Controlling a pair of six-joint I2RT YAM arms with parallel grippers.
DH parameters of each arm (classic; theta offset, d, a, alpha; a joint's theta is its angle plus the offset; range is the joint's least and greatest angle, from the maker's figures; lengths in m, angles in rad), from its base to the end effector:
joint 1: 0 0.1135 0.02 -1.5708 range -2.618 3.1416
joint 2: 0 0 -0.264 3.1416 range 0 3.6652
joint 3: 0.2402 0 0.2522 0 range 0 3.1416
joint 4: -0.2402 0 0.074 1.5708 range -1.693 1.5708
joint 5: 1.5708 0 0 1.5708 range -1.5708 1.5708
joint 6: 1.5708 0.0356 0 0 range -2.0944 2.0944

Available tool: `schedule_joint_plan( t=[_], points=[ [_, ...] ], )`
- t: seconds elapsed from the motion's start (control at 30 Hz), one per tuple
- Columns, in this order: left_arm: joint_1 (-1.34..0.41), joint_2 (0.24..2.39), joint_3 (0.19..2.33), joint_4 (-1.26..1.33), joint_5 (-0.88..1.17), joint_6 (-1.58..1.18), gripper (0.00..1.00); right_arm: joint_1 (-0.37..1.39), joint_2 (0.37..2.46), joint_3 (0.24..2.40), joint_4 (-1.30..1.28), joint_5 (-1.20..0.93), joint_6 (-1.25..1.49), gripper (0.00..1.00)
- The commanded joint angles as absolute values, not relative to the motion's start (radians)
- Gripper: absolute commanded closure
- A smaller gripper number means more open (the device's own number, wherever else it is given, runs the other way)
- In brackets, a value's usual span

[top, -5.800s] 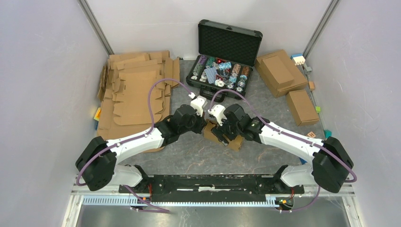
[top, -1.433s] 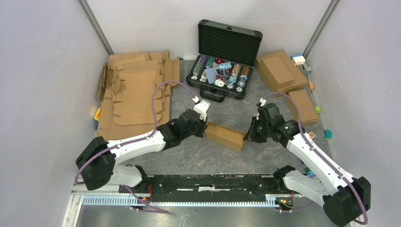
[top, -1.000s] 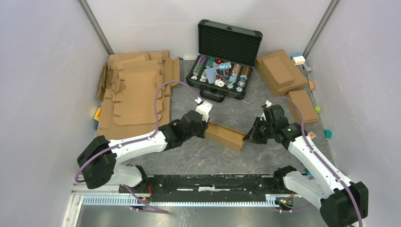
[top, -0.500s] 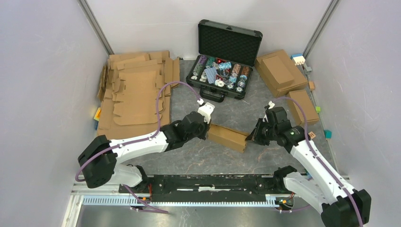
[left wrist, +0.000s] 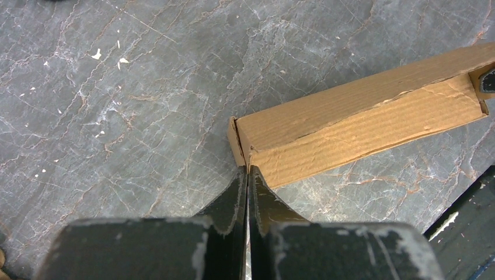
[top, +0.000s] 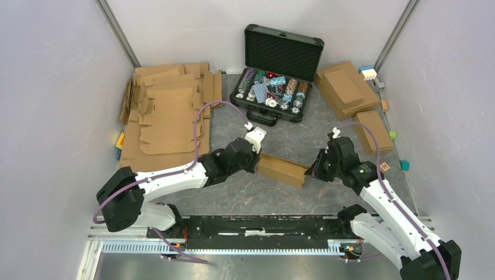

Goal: Fold the paper box

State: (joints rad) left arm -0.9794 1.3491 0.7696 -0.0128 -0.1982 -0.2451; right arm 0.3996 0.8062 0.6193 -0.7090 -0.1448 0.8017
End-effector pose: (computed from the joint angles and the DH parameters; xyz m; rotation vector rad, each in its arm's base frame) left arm 0.1676 -0.2369 0.2263 0.6775 2.0844 -0.4916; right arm 0.1429 0.0659 0.2322 0.4516 2.5451 0.6670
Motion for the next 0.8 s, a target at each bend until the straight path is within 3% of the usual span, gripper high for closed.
schedule_joint_plan(
  t=[0.0,0.3,0.53,0.67,0.77],
  points=[
    [-0.976,1.362,0.776,-0.063,-0.218,-0.221,0.97,0.41,0.826,0.655,-0.79,-0.013,0.75,1.0],
    [-0.975,1.362,0.776,-0.064,-0.219,-0.222,0.97,0.424,0.857,0.699,-0.828,0.036,0.703,0.93],
    [-0.975,1.364,0.776,-0.064,-0.219,-0.222,0.97,0.435,0.851,0.678,-0.791,0.016,0.689,0.65],
    [-0.975,1.365,0.776,-0.064,-0.219,-0.222,0.97,0.435,0.833,0.733,-0.793,0.006,0.591,0.33],
    [-0.975,1.366,0.776,-0.064,-0.22,-0.222,0.97,0.434,0.8,0.73,-0.745,-0.088,0.522,0.2]
  ],
)
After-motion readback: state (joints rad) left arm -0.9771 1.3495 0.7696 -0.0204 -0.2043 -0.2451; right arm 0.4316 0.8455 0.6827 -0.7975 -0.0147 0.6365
